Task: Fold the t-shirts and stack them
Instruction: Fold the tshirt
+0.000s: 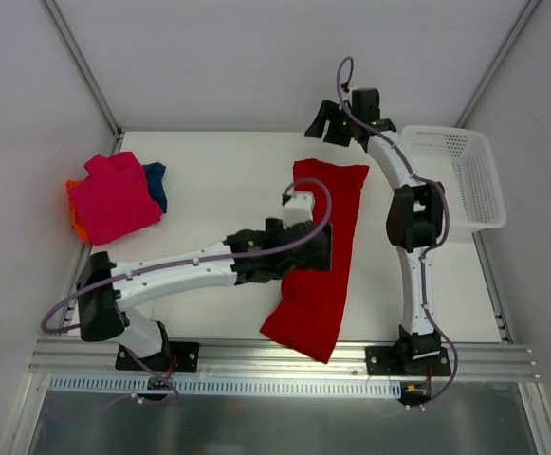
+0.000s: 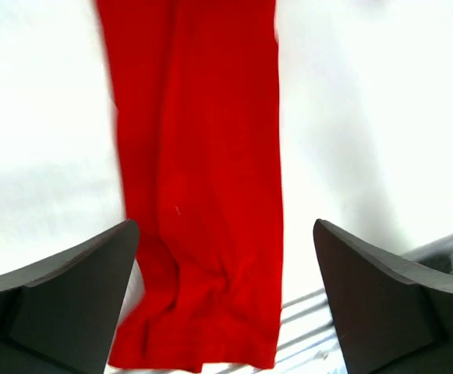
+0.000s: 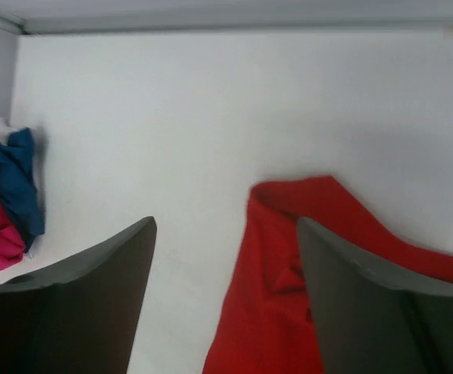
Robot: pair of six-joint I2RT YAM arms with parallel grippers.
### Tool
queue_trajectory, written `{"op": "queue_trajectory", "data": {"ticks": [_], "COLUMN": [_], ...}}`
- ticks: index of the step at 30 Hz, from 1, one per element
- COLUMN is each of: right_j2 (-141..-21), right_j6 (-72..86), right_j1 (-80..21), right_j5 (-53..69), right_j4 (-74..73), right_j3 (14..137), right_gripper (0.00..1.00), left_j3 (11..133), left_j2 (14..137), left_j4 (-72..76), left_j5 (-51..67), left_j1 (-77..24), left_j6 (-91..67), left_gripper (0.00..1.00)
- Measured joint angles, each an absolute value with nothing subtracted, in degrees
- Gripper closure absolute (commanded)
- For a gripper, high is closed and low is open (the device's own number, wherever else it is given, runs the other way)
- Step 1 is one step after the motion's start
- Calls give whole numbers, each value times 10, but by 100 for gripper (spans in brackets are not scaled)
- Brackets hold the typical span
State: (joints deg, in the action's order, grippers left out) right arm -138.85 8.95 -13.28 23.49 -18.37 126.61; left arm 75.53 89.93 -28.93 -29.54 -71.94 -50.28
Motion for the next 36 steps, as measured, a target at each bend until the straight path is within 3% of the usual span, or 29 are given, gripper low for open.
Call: {"op": "queue_trajectory", "data": {"ticks": [6,10,13,14,15,16,17,24,36], "right_j2": [-1207,-1017,-916,-896,-886,-883,-884,-1030,-1200], "right_j6": [59,34,8,0,-9,-12,-15,-16,-2], "right_j1": [-133,-137,-146,-150,-152,-155,-156,-159,-186], "right_j5": [215,181,127,110,93,75,57,-41,-84], "right_j4": [-209,-202,-212,-222,-229,-230,-239,-316,-343], "right_j3": [1289,1182,1097,1072,1049,1023,1000,905,961], "right_gripper": [18,19,34,57,72,84,99,100,100], "left_j3": [773,773,816,838,862,893,922,1084,1237], "left_j2": [792,784,847,879,915,960,1000,1225,1411], "left_j4": [-253,-213,-204,-196,-185,-186,-180,-185,-200], "left_j5": [-283,-232,-174,-154,-134,-110,-87,47,158], "left_j1": [-563,-473,-441,-434,-427,-419,-413,-376,-295], "left_j6": [-386,-327,-288,-277,-268,-260,-252,-234,-269], "left_gripper": [1,1,4,23,48,81,100,100,100]}}
